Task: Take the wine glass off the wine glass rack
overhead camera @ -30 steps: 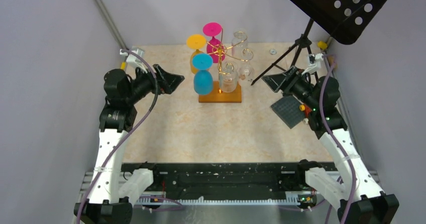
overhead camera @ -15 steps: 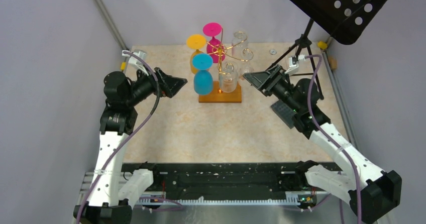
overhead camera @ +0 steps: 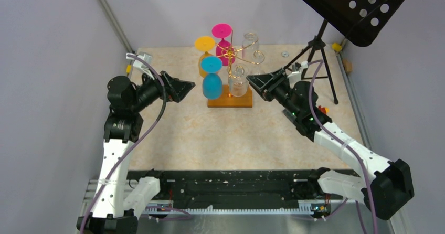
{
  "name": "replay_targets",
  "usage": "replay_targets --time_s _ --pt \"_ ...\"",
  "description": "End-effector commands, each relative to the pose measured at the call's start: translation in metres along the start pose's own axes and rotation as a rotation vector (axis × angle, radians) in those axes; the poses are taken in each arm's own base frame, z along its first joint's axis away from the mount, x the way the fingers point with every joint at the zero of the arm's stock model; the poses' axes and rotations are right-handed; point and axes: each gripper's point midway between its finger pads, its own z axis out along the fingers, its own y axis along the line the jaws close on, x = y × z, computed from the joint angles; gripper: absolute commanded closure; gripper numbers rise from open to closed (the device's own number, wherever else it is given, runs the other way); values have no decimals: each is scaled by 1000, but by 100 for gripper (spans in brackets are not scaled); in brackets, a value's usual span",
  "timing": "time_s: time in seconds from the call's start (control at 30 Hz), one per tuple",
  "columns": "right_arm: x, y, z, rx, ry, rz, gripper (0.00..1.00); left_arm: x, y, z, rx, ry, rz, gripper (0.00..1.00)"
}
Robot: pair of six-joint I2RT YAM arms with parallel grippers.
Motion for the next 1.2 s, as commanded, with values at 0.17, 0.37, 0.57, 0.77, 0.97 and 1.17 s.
replay_targets --time_s 0.17,0.37,0.57,0.77,0.97,1.17 --pt "-16 58 0 -173 -75 53 67 -11 -4 -5 -12 -52 63 1" --pt "-16 65 -3 -196 -84 56 88 -11 1 -4 -35 -56 61 1" --pt "-14 74 0 -233 -71 55 67 -12 3 -3 -44 -58 59 1" --pt "-14 77 0 -246 -79 52 61 -11 5 -3 -53 -56 54 1" --pt "-11 71 10 -197 -63 46 63 -11 7 -3 -63 -57 54 1" --pt "-6 67 17 -175 -51 41 66 -10 11 -3 -85 -56 50 1"
